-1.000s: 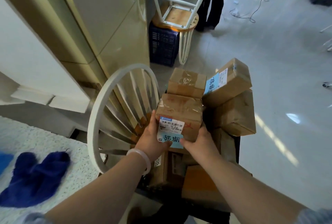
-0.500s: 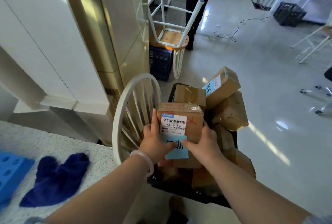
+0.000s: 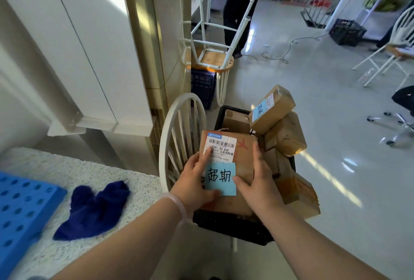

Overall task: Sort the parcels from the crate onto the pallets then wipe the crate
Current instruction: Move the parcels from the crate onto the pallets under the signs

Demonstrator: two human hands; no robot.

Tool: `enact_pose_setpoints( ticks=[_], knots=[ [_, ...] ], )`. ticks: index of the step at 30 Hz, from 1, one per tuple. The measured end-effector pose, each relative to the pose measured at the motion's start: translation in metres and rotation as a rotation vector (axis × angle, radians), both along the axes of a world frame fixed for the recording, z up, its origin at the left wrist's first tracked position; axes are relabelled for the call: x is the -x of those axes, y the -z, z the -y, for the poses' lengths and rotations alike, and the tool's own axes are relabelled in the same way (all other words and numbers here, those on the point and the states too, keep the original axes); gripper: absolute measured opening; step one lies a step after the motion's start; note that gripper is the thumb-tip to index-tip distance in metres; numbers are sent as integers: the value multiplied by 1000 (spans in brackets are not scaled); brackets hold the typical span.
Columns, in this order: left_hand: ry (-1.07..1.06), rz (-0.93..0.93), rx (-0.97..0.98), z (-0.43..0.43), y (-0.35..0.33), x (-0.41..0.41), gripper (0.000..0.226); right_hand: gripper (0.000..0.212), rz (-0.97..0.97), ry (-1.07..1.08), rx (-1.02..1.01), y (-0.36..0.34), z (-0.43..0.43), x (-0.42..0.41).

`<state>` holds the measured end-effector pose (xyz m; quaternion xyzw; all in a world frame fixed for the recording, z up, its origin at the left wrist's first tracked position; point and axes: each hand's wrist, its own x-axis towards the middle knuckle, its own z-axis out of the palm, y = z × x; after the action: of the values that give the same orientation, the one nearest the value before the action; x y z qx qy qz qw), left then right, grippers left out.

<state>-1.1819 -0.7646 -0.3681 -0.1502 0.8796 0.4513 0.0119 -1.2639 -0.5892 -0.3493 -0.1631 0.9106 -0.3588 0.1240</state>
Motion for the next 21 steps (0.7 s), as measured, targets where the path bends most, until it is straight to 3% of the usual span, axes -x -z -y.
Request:
enact_pose_setpoints(
  ticks=[7, 12, 21],
  knots=[
    [-147, -68, 135, -2, -14, -37, 119, 104, -26, -316, -92, -12, 6, -14],
    [-318, -88, 84, -23, -22, -78, 116, 105, -11, -491, -102, -27, 4, -32],
    [-616, -88, 156, -68, -15, -194, 119, 107, 9, -819, -95, -14, 13, -101]
  ],
)
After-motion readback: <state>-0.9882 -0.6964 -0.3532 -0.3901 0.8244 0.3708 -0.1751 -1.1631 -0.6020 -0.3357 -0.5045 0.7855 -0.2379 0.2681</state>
